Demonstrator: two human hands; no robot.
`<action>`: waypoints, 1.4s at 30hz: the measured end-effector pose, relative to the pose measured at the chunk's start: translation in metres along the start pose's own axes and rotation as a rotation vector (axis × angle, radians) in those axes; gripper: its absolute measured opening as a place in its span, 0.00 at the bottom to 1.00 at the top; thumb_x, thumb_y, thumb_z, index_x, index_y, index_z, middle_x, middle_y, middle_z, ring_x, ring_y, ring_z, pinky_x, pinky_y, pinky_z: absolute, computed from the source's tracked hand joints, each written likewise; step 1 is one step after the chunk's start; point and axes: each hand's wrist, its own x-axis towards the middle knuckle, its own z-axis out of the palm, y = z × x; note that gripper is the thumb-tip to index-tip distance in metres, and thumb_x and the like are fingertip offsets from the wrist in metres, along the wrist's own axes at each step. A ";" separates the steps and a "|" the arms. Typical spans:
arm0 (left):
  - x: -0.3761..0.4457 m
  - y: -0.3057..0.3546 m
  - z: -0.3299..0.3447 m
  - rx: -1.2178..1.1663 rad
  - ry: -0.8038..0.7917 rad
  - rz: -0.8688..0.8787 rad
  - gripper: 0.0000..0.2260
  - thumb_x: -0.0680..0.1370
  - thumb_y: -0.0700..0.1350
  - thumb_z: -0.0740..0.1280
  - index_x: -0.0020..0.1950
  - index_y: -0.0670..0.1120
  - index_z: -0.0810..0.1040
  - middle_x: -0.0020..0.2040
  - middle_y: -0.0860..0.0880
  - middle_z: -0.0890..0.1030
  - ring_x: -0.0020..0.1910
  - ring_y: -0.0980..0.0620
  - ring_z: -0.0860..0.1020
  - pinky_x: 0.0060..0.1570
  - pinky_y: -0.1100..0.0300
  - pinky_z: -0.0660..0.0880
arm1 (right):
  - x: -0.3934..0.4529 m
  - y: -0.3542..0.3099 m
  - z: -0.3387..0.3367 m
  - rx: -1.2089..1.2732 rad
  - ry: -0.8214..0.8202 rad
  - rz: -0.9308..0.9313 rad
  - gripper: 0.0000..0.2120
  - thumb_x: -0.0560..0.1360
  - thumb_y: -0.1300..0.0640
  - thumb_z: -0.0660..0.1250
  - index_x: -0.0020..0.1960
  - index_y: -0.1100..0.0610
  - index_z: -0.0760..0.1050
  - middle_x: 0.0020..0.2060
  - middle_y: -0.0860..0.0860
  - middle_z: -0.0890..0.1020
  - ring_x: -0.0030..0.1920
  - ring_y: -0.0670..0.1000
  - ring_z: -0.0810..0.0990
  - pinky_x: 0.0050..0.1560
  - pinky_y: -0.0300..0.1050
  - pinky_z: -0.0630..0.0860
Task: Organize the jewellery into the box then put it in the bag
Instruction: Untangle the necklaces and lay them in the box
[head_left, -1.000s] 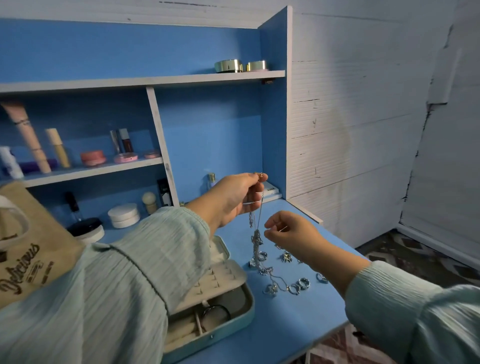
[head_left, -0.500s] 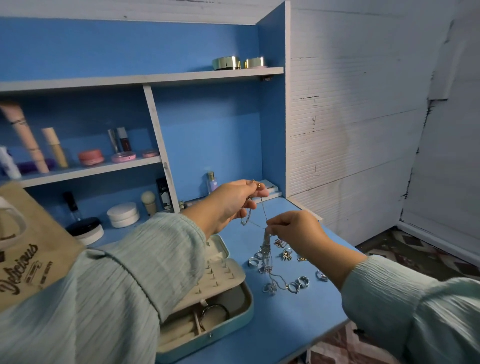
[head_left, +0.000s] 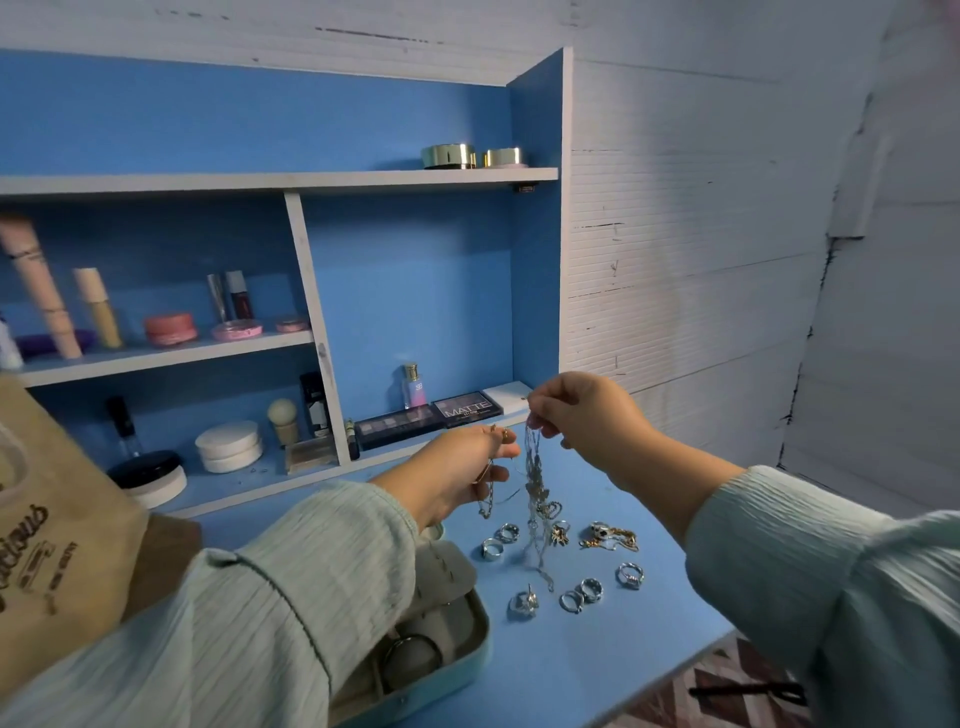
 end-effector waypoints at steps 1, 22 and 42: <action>0.000 -0.001 0.000 -0.003 0.006 -0.014 0.09 0.82 0.43 0.55 0.49 0.47 0.73 0.57 0.48 0.78 0.34 0.56 0.72 0.30 0.66 0.65 | 0.001 -0.001 0.000 0.044 0.000 0.016 0.09 0.78 0.60 0.62 0.39 0.54 0.75 0.36 0.51 0.81 0.35 0.47 0.76 0.36 0.38 0.73; 0.005 -0.006 -0.016 0.222 0.073 0.069 0.09 0.83 0.45 0.54 0.50 0.47 0.73 0.54 0.53 0.77 0.33 0.56 0.70 0.26 0.66 0.63 | 0.007 0.019 -0.012 -0.020 0.001 0.114 0.06 0.79 0.55 0.61 0.45 0.55 0.74 0.34 0.51 0.73 0.34 0.48 0.70 0.35 0.40 0.72; 0.001 0.018 -0.004 0.277 0.025 0.256 0.12 0.83 0.45 0.52 0.46 0.52 0.73 0.57 0.55 0.78 0.34 0.56 0.70 0.30 0.66 0.64 | 0.005 0.083 0.035 -0.425 -0.242 0.081 0.11 0.70 0.43 0.70 0.51 0.43 0.76 0.50 0.47 0.71 0.57 0.51 0.66 0.56 0.45 0.68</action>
